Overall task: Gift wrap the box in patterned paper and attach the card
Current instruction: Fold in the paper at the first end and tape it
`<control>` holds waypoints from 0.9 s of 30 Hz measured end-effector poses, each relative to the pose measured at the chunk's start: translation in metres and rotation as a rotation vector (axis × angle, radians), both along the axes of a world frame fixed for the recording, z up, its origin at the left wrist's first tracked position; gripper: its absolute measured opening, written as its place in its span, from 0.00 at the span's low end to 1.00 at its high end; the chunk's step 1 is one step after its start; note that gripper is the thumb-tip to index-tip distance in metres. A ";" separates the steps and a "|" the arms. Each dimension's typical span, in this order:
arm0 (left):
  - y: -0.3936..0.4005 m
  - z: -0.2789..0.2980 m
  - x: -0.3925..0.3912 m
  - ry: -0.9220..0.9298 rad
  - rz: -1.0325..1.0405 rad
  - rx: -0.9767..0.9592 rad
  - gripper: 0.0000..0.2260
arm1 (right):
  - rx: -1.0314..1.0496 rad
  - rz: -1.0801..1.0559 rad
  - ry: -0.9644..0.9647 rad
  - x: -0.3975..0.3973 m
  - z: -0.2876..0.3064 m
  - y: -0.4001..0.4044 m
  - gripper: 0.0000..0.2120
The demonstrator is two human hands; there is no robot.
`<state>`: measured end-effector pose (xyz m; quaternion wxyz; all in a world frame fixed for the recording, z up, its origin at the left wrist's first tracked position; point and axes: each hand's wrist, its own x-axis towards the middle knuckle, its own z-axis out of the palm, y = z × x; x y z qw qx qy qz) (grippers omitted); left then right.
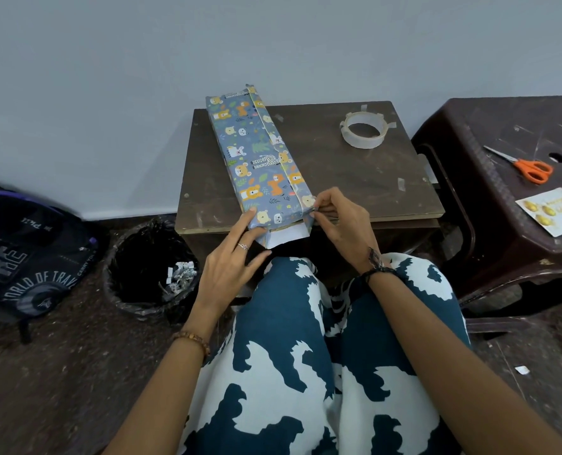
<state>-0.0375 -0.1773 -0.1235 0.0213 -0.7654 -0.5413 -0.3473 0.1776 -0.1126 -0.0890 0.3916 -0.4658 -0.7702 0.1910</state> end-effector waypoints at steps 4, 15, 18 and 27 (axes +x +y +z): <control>0.002 -0.001 0.007 -0.061 0.040 0.103 0.06 | 0.050 0.004 -0.040 0.003 -0.003 0.003 0.05; 0.004 0.007 0.021 -0.200 0.146 0.086 0.09 | 0.095 0.154 -0.246 0.016 -0.001 0.000 0.12; 0.004 0.008 0.023 -0.237 0.147 0.078 0.08 | 0.109 0.167 -0.353 0.015 -0.002 -0.003 0.17; 0.006 0.016 0.017 -0.291 0.128 0.015 0.03 | 0.356 0.045 -0.402 0.002 -0.010 0.000 0.05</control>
